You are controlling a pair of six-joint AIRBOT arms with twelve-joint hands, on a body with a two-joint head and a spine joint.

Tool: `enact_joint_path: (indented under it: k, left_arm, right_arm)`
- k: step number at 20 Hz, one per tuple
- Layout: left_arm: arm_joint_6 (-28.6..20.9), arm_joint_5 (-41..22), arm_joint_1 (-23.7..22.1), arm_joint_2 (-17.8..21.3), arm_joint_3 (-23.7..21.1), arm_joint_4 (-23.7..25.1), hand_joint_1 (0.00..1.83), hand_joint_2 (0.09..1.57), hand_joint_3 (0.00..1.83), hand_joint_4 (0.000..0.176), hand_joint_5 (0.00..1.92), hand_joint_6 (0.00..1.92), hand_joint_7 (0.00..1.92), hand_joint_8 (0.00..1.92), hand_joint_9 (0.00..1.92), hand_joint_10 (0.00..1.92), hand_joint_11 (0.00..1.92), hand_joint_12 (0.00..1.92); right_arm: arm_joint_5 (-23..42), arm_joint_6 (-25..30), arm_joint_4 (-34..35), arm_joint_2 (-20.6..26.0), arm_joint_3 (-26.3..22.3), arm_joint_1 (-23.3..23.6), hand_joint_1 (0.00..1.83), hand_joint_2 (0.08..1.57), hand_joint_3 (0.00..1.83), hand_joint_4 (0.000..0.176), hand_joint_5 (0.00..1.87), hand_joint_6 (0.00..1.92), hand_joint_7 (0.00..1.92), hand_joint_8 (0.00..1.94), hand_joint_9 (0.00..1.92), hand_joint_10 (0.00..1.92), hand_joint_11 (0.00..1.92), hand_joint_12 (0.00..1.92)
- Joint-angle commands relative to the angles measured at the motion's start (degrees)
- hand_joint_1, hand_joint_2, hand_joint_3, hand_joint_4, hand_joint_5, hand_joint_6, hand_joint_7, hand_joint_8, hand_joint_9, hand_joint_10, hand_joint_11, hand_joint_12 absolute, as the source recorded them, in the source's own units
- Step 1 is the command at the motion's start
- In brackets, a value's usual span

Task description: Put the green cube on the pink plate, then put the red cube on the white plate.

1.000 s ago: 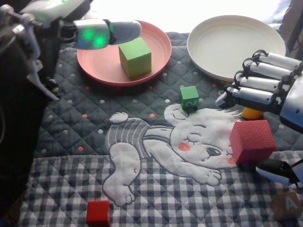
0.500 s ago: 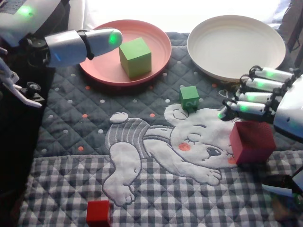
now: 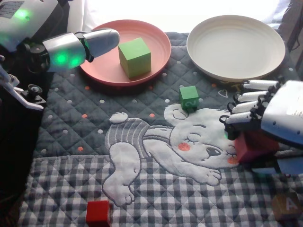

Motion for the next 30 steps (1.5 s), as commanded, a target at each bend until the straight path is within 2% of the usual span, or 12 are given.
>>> enact_joint_path:
  k: [1,5,7,13,14,16,17,20,22,24,27,30]
  left_arm:
    - [-0.2,-7.5,-0.4,0.5,-0.2,0.3,0.24,1.10,0.01,0.113,0.14,0.00,0.12,0.00,0.07,0.01,0.00,0.58]
    - [-0.2,-8.1,0.3,0.5,-0.3,-0.4,0.24,1.11,0.00,0.116,0.14,0.00,0.10,0.00,0.05,0.01,0.00,0.49]
    - [-0.2,-8.3,0.7,0.5,-0.4,-0.6,0.25,1.12,0.01,0.109,0.15,0.00,0.11,0.00,0.05,0.01,0.00,0.49]
    - [-0.2,-8.9,1.4,0.6,-0.9,-0.7,0.28,1.11,0.00,0.096,0.15,0.00,0.10,0.00,0.05,0.00,0.00,0.42]
    - [-0.2,-9.2,1.5,0.6,-1.1,-0.6,0.29,1.11,0.00,0.082,0.15,0.00,0.10,0.00,0.05,0.00,0.00,0.44]
    - [-0.2,-10.4,1.9,0.8,-1.8,0.1,0.26,1.12,0.00,0.088,0.15,0.00,0.09,0.00,0.06,0.00,0.00,0.50]
    - [-0.2,-11.1,2.1,1.0,-2.3,0.5,0.27,1.13,0.00,0.096,0.15,0.00,0.09,0.00,0.06,0.00,0.00,0.53]
    - [-0.2,-13.3,2.8,1.8,-3.7,1.7,0.28,1.13,0.00,0.075,0.16,0.00,0.12,0.01,0.10,0.01,0.00,0.54]
    - [-0.2,-14.4,2.9,1.9,-4.3,2.4,0.45,1.14,0.00,0.060,0.18,0.00,0.08,0.00,0.05,0.00,0.00,0.31]
    - [-0.2,-15.6,2.9,2.0,-4.8,3.5,0.45,1.14,0.00,0.054,0.17,0.00,0.06,0.00,0.04,0.00,0.00,0.33]
    - [-0.2,-17.6,3.2,2.4,-5.7,4.8,0.47,1.14,0.00,0.071,0.18,0.00,0.08,0.01,0.05,0.00,0.00,0.39]
    - [-0.2,-19.3,3.4,2.8,-6.5,5.7,0.45,1.13,0.00,0.062,0.19,0.00,0.09,0.00,0.04,0.00,0.00,0.31]
  right_arm:
    - [-5.3,-0.3,1.5,0.0,0.2,0.6,1.20,1.16,0.01,0.000,0.91,1.20,0.88,1.13,0.71,1.16,0.39,1.82]
    - [-5.3,-0.3,1.5,0.1,0.3,2.7,1.19,1.19,0.01,0.009,0.85,1.21,0.85,1.27,0.72,1.32,0.51,1.88]
    - [-5.4,-0.3,1.5,0.2,0.2,3.9,1.18,1.20,0.01,0.000,0.86,1.21,0.78,1.35,0.57,1.43,0.38,1.92]
    - [-6.3,-0.3,1.5,1.3,0.4,7.3,1.19,1.21,0.00,0.000,0.87,1.28,0.76,1.30,0.58,1.36,0.34,1.90]
    - [-6.3,-0.3,1.5,1.3,0.8,7.9,1.31,1.20,0.00,0.000,0.83,1.31,0.81,1.25,0.65,1.46,0.44,1.87]
    - [-6.2,-0.3,1.5,0.4,2.6,9.5,1.34,1.22,0.00,0.000,0.86,1.24,0.77,1.31,0.57,1.59,0.34,1.92]
    - [-6.1,-0.3,1.5,-0.1,3.4,10.2,1.34,1.21,0.00,0.000,0.86,1.25,0.80,1.28,0.60,1.53,0.30,1.90]
    - [-5.7,-0.3,1.5,-1.4,6.3,12.8,1.22,1.19,0.00,0.000,0.87,1.20,0.83,1.24,0.57,1.37,0.23,1.85]
    - [-5.2,-0.3,1.5,-2.2,8.0,14.1,1.20,1.19,0.00,0.000,0.91,1.12,0.77,1.34,0.57,1.30,0.16,1.82]
    - [-4.6,-0.3,1.5,-3.5,10.5,15.3,1.35,1.20,0.00,0.000,0.83,1.13,0.87,1.27,0.66,1.51,0.23,1.85]
    - [-0.2,-0.3,1.5,-5.0,13.6,18.5,1.20,1.19,0.00,0.002,0.86,1.18,0.84,1.27,0.62,1.31,0.18,1.87]
    - [5.1,-0.3,1.5,-7.2,17.6,21.7,1.18,1.20,0.00,0.014,0.83,1.27,0.80,1.28,0.58,1.24,0.08,1.81]
